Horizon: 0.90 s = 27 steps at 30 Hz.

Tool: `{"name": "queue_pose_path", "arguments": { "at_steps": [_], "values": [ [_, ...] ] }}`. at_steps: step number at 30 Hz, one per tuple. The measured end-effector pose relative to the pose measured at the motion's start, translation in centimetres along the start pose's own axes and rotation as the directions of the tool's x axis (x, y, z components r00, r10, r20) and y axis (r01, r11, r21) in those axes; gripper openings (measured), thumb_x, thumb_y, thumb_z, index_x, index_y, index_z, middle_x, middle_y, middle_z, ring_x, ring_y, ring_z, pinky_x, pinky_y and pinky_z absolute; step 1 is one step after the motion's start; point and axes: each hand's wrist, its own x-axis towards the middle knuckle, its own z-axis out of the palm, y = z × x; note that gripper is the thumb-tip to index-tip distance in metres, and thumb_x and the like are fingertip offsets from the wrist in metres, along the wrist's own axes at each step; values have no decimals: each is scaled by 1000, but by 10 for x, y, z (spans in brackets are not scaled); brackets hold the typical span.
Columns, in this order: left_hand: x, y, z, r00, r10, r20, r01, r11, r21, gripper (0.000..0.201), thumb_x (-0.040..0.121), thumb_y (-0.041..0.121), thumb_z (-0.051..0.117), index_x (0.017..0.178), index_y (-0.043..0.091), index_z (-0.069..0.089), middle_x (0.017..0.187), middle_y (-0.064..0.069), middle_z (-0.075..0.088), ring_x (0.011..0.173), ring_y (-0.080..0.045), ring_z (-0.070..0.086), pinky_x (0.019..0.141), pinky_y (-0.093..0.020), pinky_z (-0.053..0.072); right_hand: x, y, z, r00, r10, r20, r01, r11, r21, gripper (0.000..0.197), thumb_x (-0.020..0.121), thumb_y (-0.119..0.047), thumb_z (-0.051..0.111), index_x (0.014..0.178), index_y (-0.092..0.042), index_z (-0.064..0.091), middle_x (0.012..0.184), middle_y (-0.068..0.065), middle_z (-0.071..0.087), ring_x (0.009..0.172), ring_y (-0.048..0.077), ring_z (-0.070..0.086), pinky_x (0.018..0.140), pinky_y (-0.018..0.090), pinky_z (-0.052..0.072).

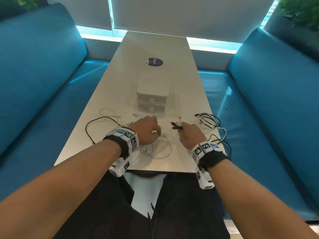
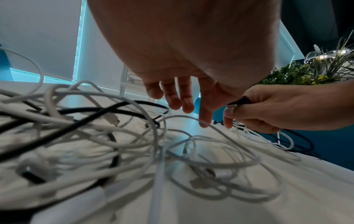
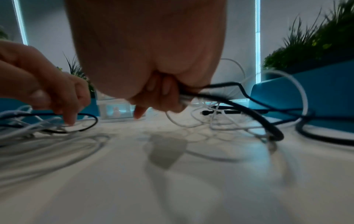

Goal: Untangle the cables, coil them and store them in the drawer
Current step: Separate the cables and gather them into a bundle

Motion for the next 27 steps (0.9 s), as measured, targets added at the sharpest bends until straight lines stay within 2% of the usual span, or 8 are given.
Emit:
{"name": "queue_pose_path", "arguments": {
  "at_steps": [5,7,10,14,17,19,22,27],
  "values": [
    [-1,8,14,1000,21,-7,-20,995,103,40,75,65,60,67,26,65,93,8,50,89,-16,47,81,-38,45,-3,-9,13,995,-64,83,56,994,97,26,98,-31,43,109,-14,60,104,14,67,94,36,63,84,47,52],
    [2,10,20,997,41,61,-54,973,223,40,68,67,62,66,27,64,94,8,48,92,-17,45,82,-37,42,-5,-6,15,998,-45,53,40,995,95,27,99,-32,41,109,-14,59,102,14,67,94,36,63,83,47,52],
    [5,11,26,992,46,120,-81,950,303,25,75,49,66,70,25,69,96,5,51,99,-22,44,89,-41,41,-8,-4,14,999,-31,37,26,993,118,28,100,-31,39,110,-13,58,102,14,68,94,36,63,82,46,52],
    [9,15,18,996,23,89,-44,967,250,18,89,40,53,82,28,65,89,2,59,96,-25,50,94,-43,35,-10,-7,11,994,-34,108,14,984,179,28,98,-30,42,108,-14,61,102,13,68,93,33,63,84,45,52],
    [14,16,9,1000,-20,-6,21,990,139,17,97,36,50,94,23,60,91,3,67,91,-23,59,94,-40,33,-12,-10,10,995,-30,96,8,976,219,28,96,-30,43,106,-13,64,99,12,68,89,31,64,82,44,53],
    [16,11,8,995,-79,-68,80,997,6,12,98,33,52,102,22,53,90,1,69,88,-24,62,91,-41,42,-11,-13,9,996,-18,87,-5,967,256,29,95,-30,44,105,-13,65,98,12,68,87,30,64,80,42,54],
    [14,8,7,987,-101,-124,67,965,-253,19,97,21,53,111,25,41,79,-2,69,73,-24,65,73,-41,53,-11,-16,9,996,-19,84,-6,958,288,30,94,-31,44,104,-13,66,97,12,69,85,30,64,79,43,54],
    [10,9,1,977,-105,-188,37,942,-334,29,93,8,49,110,18,71,98,1,72,91,-14,66,88,-33,53,-10,-14,12,996,5,89,-30,959,281,30,96,-30,43,109,-11,63,102,13,67,92,32,63,84,45,52]
  ]
}}
